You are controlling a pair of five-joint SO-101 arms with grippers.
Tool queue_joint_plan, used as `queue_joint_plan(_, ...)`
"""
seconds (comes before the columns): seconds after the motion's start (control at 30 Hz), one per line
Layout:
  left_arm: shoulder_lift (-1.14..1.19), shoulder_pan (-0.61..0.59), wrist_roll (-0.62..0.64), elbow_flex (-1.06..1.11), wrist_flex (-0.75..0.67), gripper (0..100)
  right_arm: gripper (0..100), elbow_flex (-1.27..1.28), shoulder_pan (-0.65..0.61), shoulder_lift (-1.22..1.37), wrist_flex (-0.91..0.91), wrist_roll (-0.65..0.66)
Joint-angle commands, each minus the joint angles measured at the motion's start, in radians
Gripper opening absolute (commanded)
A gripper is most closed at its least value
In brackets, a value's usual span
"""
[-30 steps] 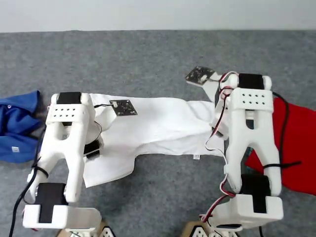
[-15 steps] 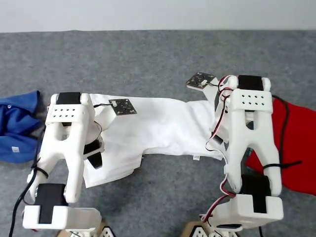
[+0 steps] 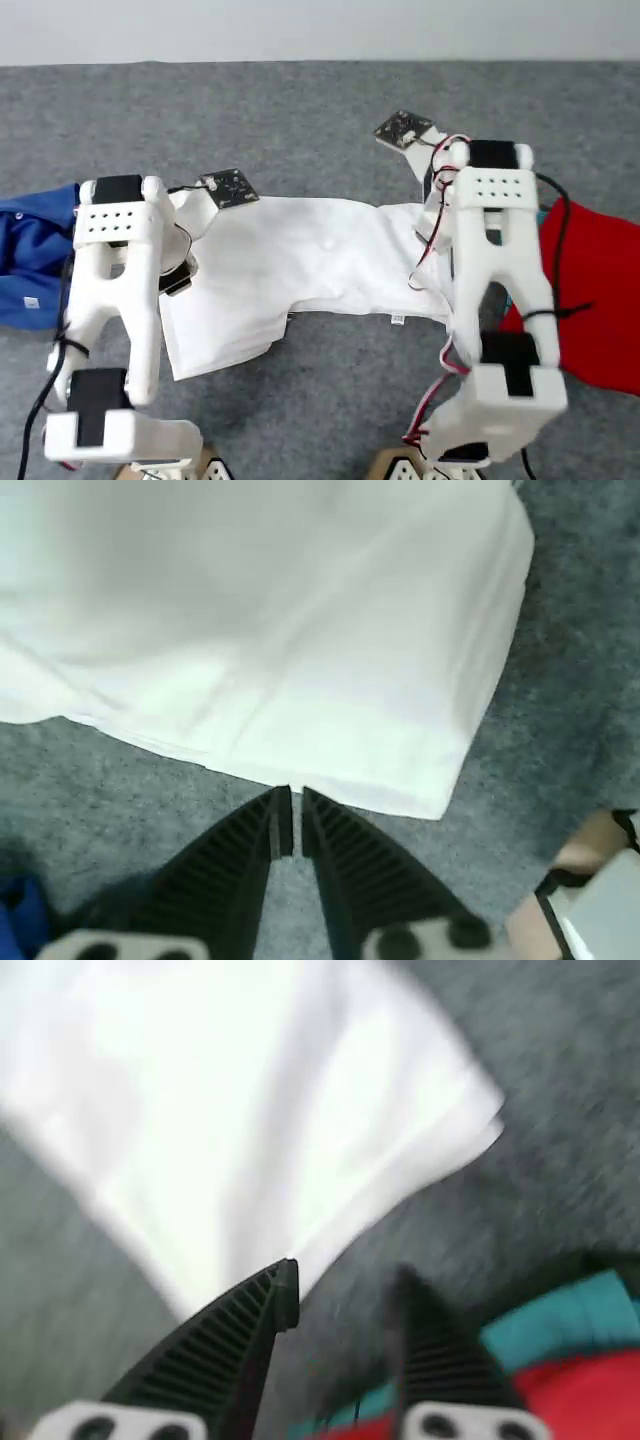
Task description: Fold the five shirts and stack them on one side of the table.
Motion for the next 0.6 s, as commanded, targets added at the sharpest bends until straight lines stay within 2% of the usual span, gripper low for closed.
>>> queue_joint_plan(0.0,0.071,-0.031,0.051,0.021,-0.097,1,1.7,-0.054,-0.008,0.076,-0.171,-0.097)
queue_joint_plan(0.13,0.187,-0.044,0.118,0.021,-0.184,1,0.9,-0.054,-0.007,0.194,-0.292,-0.129)
queue_joint_plan(0.33,0.328,-0.080,0.121,0.016,-0.222,1,0.9,-0.058,0.033,0.325,-0.395,-0.129)
queue_joint_plan(0.57,0.351,-0.195,0.120,-0.045,-0.218,1,0.9,-0.124,0.074,0.344,-0.340,-0.129)
